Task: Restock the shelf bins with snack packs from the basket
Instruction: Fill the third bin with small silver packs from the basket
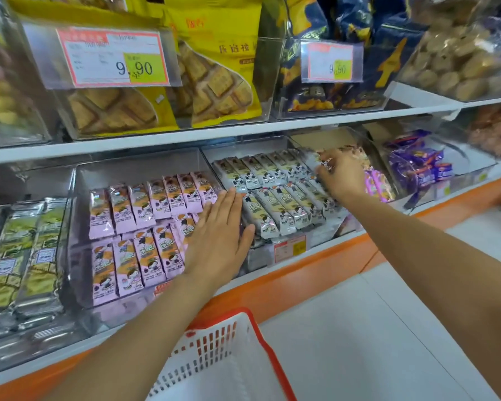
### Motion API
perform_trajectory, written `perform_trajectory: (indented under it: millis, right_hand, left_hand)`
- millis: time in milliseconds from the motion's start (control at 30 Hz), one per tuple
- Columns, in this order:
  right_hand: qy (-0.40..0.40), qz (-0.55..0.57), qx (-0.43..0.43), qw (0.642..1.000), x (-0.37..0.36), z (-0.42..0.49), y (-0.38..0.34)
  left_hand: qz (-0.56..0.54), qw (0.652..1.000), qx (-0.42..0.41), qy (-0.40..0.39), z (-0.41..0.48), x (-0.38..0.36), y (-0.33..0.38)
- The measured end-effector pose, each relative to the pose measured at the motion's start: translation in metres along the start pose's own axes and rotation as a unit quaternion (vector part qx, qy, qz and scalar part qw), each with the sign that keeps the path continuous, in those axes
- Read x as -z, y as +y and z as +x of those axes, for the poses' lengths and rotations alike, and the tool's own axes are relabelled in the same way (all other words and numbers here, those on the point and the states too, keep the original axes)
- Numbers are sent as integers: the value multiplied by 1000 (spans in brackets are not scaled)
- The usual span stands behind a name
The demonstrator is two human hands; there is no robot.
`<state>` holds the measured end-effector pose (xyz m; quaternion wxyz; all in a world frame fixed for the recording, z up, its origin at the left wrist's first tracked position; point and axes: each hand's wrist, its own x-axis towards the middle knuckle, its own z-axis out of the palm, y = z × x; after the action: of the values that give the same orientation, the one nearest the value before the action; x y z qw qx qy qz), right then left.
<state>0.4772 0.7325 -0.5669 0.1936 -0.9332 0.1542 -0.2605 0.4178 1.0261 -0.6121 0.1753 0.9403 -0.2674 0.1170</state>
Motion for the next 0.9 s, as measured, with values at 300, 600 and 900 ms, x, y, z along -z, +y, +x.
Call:
perform_trajectory:
  millis: [300,600,900]
  right_hand:
    - [-18,-26,25,999,-13,8,-5]
    - [-56,-20,38,998,4,-9,-11]
    - [-46,156,151,975,32,-105,-67]
  left_hand:
    - [3,1000,2,-2,0,0,0]
    - [4,1000,13,-27,-2,9,2]
    - [15,999,-43,28,-53,34,-3]
